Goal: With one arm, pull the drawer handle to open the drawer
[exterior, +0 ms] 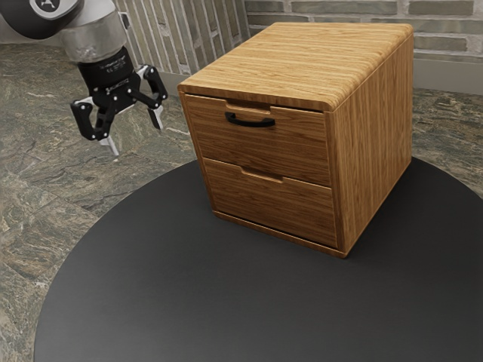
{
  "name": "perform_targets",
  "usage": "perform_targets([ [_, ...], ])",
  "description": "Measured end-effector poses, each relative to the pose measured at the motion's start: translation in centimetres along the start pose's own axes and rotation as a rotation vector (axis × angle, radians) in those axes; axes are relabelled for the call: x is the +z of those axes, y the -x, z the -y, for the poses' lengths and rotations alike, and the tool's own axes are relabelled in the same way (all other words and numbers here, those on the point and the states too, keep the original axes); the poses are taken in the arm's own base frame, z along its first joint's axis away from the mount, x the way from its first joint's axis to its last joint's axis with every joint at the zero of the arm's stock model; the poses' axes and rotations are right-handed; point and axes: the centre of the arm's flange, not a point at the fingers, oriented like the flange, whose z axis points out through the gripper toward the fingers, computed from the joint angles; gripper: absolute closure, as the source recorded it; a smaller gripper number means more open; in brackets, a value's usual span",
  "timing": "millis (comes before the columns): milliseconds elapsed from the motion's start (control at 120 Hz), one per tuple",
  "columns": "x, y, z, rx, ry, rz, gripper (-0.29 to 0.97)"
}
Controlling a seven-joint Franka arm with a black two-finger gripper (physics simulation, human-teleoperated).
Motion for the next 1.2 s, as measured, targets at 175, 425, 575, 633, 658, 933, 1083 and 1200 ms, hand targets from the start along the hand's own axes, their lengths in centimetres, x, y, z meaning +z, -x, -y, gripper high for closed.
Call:
perform_targets([
  [175,0.0,0.0,0.0,-0.052,0.003,0.000,0.02],
  [425,-5.6,0.6,2.7,-0.105,0.116,-0.011,0.02],
  [575,-9.8,1.4,4.1,-0.133,0.216,-0.052,0.02],
  [633,-9.5,2.0,3.3,-0.130,0.229,-0.053,0.03],
  [658,-9.1,2.4,2.7,-0.125,0.230,-0.052,0.03],
  [933,-8.4,11.9,-1.9,0.023,0.362,0.014,0.03],
  [1083,-6.5,14.6,-0.6,0.055,0.381,0.051,0.04],
  [1200,-2.9,12.0,-0.2,-0.007,0.392,0.054,0.07],
])
